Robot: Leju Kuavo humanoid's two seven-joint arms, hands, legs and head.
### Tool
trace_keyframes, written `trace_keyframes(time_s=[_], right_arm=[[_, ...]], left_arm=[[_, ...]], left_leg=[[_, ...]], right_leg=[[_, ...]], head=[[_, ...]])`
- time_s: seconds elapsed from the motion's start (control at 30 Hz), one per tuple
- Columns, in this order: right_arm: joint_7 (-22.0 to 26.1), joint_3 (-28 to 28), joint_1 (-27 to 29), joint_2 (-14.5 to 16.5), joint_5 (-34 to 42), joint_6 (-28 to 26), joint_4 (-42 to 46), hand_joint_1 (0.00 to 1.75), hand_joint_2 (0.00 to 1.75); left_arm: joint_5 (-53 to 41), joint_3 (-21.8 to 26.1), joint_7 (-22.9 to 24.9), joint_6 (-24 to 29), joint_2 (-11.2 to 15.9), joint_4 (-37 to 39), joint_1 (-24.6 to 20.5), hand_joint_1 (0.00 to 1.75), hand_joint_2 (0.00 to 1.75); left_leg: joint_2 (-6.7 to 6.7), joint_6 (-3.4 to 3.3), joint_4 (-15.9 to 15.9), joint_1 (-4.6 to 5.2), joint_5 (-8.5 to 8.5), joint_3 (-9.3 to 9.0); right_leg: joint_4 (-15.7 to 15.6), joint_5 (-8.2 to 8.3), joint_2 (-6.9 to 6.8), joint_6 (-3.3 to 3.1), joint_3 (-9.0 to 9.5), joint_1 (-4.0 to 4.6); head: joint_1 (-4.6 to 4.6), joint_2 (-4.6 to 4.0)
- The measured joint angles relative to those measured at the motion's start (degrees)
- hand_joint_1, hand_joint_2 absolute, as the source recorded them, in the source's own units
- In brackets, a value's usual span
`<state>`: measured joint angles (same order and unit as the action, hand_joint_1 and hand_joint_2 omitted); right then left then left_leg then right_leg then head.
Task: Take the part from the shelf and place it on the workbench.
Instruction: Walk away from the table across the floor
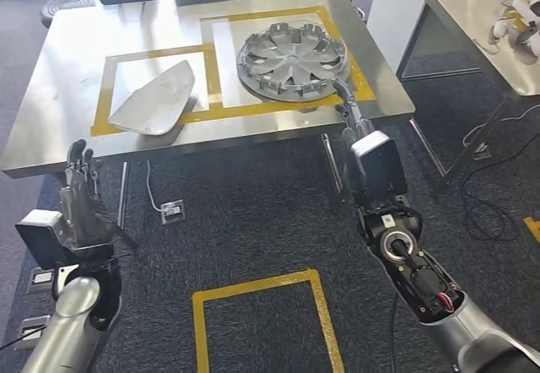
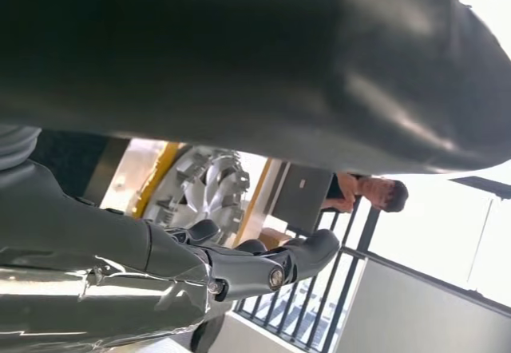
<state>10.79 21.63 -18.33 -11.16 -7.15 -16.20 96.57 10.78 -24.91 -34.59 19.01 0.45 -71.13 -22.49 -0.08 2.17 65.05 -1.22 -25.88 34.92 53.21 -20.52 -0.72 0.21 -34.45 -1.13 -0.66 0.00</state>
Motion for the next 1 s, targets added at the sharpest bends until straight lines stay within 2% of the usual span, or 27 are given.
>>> trace_keyframes(time_s=[0.03,0.07,0.1,0.17,0.2,0.23,0.27,0.33,0.37,0.4,0.43,0.47,0.5,0.53,0.57,0.6,0.63,0.67,0.7,0.73,0.77,0.83,0.87,0.9,0.93,0.97,1.0], right_arm=[[-0.01,-0.02,-0.06,0.03,0.00,0.05,-0.01,0.00,0.00],[-0.01,-0.04,-0.15,0.06,-0.01,0.09,-0.01,0.00,0.00],[-0.01,-0.07,-0.23,0.08,-0.01,0.10,-0.01,0.00,0.00],[-0.14,-0.05,-0.24,0.10,-0.03,0.05,-0.04,0.00,0.00],[-0.25,-0.04,-0.15,0.11,-0.08,0.00,-0.07,0.00,0.00],[-0.39,-0.06,-0.04,0.13,-0.12,-0.10,-0.10,0.00,0.00],[-0.47,-0.08,0.03,0.14,-0.18,-0.22,-0.12,0.00,0.00],[-0.60,-0.14,0.07,0.14,-0.32,-0.44,-0.17,0.00,0.00],[-0.66,-0.15,0.11,0.14,-0.41,-0.52,-0.23,0.00,0.00],[-0.72,-0.14,0.19,0.14,-0.53,-0.58,-0.31,0.00,0.00],[-0.78,-0.14,0.27,0.14,-0.64,-0.63,-0.38,0.00,0.00],[-0.82,-0.13,0.31,0.14,-0.75,-0.67,-0.43,0.00,0.00],[-0.84,-0.13,0.28,0.14,-0.85,-0.68,-0.45,0.00,0.00],[-0.84,-0.13,0.23,0.14,-0.92,-0.69,-0.45,0.00,0.00],[-0.82,-0.14,0.16,0.15,-0.97,-0.71,-0.45,0.00,0.00],[-0.80,-0.14,0.10,0.15,-1.01,-0.73,-0.45,0.00,0.00],[-0.80,-0.14,0.07,0.15,-1.02,-0.74,-0.46,0.00,0.00],[-0.79,-0.13,0.04,0.16,-1.02,-0.74,-0.49,0.00,0.00],[-0.78,-0.09,-0.03,0.17,-1.01,-0.72,-0.52,0.00,0.00],[-0.74,-0.05,-0.11,0.20,-0.98,-0.69,-0.56,0.00,0.00],[-0.68,-0.01,-0.18,0.25,-0.92,-0.66,-0.60,0.00,0.00],[-0.54,0.03,-0.27,0.34,-0.82,-0.55,-0.71,0.00,0.00],[-0.46,0.03,-0.27,0.38,-0.77,-0.43,-0.80,0.00,0.00],[-0.36,0.04,-0.28,0.40,-0.69,-0.28,-0.92,0.00,0.00],[-0.20,0.04,-0.28,0.41,-0.52,-0.14,-1.03,0.00,0.00],[-0.04,0.03,-0.29,0.42,-0.28,0.02,-1.13,0.00,0.00],[0.12,0.03,-0.30,0.43,-0.04,0.15,-1.21,0.00,0.00]], left_arm=[[0.00,0.00,0.05,0.10,0.00,-0.03,-0.09,0.00,0.00],[-0.01,0.01,0.10,0.18,-0.01,-0.05,-0.13,0.00,0.00],[-0.01,0.01,0.14,0.21,-0.01,-0.08,-0.17,0.00,0.00],[-0.03,0.02,0.26,0.22,0.01,-0.10,-0.09,0.00,0.00],[-0.03,0.02,0.34,0.21,0.00,-0.10,-0.06,0.00,0.00],[-0.05,0.02,0.41,0.20,-0.02,-0.10,0.00,0.00,0.00],[-0.08,0.02,0.46,0.19,-0.03,-0.10,0.03,0.00,0.00],[-0.12,0.02,0.50,0.15,-0.05,-0.10,0.09,0.00,0.00],[-0.13,0.02,0.51,0.14,-0.05,-0.10,0.14,0.00,0.00],[-0.13,0.02,0.52,0.13,-0.04,-0.10,0.18,0.00,0.00],[-0.13,0.02,0.53,0.12,-0.04,-0.10,0.22,0.00,0.00],[-0.13,0.02,0.54,0.11,-0.03,-0.10,0.25,0.00,0.00],[-0.14,0.02,0.54,0.11,-0.04,-0.10,0.26,0.00,0.00],[-0.14,0.02,0.54,0.11,-0.04,-0.11,0.23,0.00,0.00],[-0.15,0.02,0.53,0.11,-0.04,-0.11,0.20,0.00,0.00],[-0.15,0.01,0.52,0.12,-0.04,-0.12,0.17,0.00,0.00],[-0.15,0.01,0.52,0.11,-0.03,-0.13,0.14,0.00,0.00],[-0.15,0.01,0.52,0.11,-0.01,-0.13,0.16,0.00,0.00],[-0.15,0.01,0.53,0.12,0.02,-0.13,0.15,0.00,0.00],[-0.14,0.01,0.54,0.13,0.06,-0.13,0.12,0.00,0.00],[-0.14,0.02,0.54,0.15,0.13,-0.13,0.10,0.00,0.00],[-0.11,0.02,0.55,0.20,0.23,-0.12,0.12,0.00,0.00],[-0.07,0.02,0.56,0.22,0.28,-0.11,0.15,0.00,0.00],[-0.01,0.02,0.56,0.23,0.32,-0.11,0.18,0.00,0.00],[0.10,0.02,0.56,0.24,0.37,-0.10,0.18,0.00,0.00],[0.22,0.02,0.56,0.25,0.40,-0.10,0.18,0.00,0.00],[0.31,0.02,0.56,0.25,0.43,-0.11,0.17,0.00,0.00]], left_leg=[[-0.09,-0.12,-4.67,-0.05,-0.19,-3.24],[-0.18,-0.42,-8.12,-0.02,-0.66,-5.50],[-0.29,-0.81,-10.23,0.12,-1.17,-6.69],[-0.25,-2.02,-10.95,0.38,-0.54,-6.11],[-0.17,-2.67,-11.09,0.40,0.00,-5.59],[-0.07,-3.32,-11.20,0.40,0.64,-4.93],[0.00,-3.80,-11.27,0.38,1.31,-4.27],[0.01,-4.22,-11.21,0.72,2.51,-2.82],[0.01,-4.28,-11.15,0.92,3.09,-2.08],[0.01,-4.31,-11.07,1.11,3.64,-1.35],[0.00,-4.29,-10.99,1.27,4.16,-0.66],[-0.02,-4.24,-10.92,1.40,4.66,-0.05],[-0.02,-4.13,-10.87,1.47,5.13,0.44],[-0.03,-3.96,-10.81,1.55,5.61,0.83],[-0.02,-3.69,-10.87,1.54,6.12,1.09],[0.00,-3.36,-10.98,1.45,6.65,1.23],[0.01,-3.00,-11.17,1.37,7.22,1.29],[-0.01,-2.63,-11.39,1.34,7.61,1.38],[-0.07,-2.32,-11.11,1.34,7.20,1.74],[-0.14,-2.05,-9.92,1.36,5.72,2.48],[-0.20,-1.81,-7.48,1.32,3.17,3.61],[-0.22,-1.33,0.25,0.98,-2.63,6.26],[-0.21,-1.05,4.04,0.81,-3.98,7.15],[-0.21,-0.79,6.63,0.64,-3.57,7.42],[-0.20,-0.60,7.60,0.48,-1.76,6.92],[-0.20,-0.49,6.57,0.31,0.60,5.43],[-0.19,-0.48,3.74,0.17,2.16,3.02]], right_leg=[[0.35,0.38,0.02,0.34,-0.57,0.03],[0.51,0.83,0.05,0.71,-0.90,0.08],[0.54,1.31,0.07,1.09,-1.15,0.09],[0.33,2.18,0.12,1.92,-1.60,-0.15],[0.82,1.49,0.18,2.20,-2.17,-0.29],[2.32,-0.30,0.25,2.40,-3.01,-0.39],[5.25,-3.19,0.31,2.49,-4.05,-0.45],[13.70,-9.07,0.43,2.58,-5.94,-0.39],[17.28,-10.44,0.46,2.57,-6.22,-0.35],[19.05,-10.37,0.49,2.47,-5.73,-0.30],[18.61,-9.21,0.50,2.26,-4.27,-0.20],[15.89,-7.59,0.53,1.93,-1.73,-0.03],[11.64,-6.75,0.57,1.43,1.33,0.23],[6.96,-6.58,0.62,0.98,4.52,0.49],[3.25,-6.87,0.69,0.61,6.95,0.76],[1.02,-7.37,0.74,0.32,8.26,1.01],[0.11,-7.25,0.78,0.17,8.78,1.18],[-0.18,-6.70,0.70,-0.07,8.41,1.08],[-0.45,-5.99,0.57,-0.39,8.01,0.94],[-0.72,-5.26,0.40,-0.73,7.44,0.75],[-0.93,-4.45,0.23,-1.04,6.65,0.54],[-0.82,-3.05,0.11,-1.37,4.88,0.60],[-0.74,-2.44,0.08,-1.36,3.88,0.61],[-0.62,-1.84,0.04,-1.30,2.89,0.61],[-0.45,-1.29,0.02,-1.19,1.90,0.60],[-0.22,-0.81,0.00,-1.02,0.96,0.58],[0.10,-0.35,0.01,-0.79,0.16,0.56]], head=[[0.14,0.00],[0.08,0.00],[-0.01,0.00],[-0.28,0.00],[-0.26,0.00],[-0.40,0.00],[-0.68,0.00],[-1.56,0.00],[-1.92,0.00],[-2.13,0.00],[-2.33,0.00],[-2.52,0.00],[-2.70,0.00],[-2.78,0.00],[-2.81,0.00],[-2.79,0.00],[-2.84,0.00],[-2.92,0.00],[-2.92,0.00],[-2.75,0.00],[-2.35,0.00],[-1.51,0.00],[-1.17,0.00],[-0.91,0.00],[-0.66,0.00],[-0.41,0.00],[-0.21,0.00]])
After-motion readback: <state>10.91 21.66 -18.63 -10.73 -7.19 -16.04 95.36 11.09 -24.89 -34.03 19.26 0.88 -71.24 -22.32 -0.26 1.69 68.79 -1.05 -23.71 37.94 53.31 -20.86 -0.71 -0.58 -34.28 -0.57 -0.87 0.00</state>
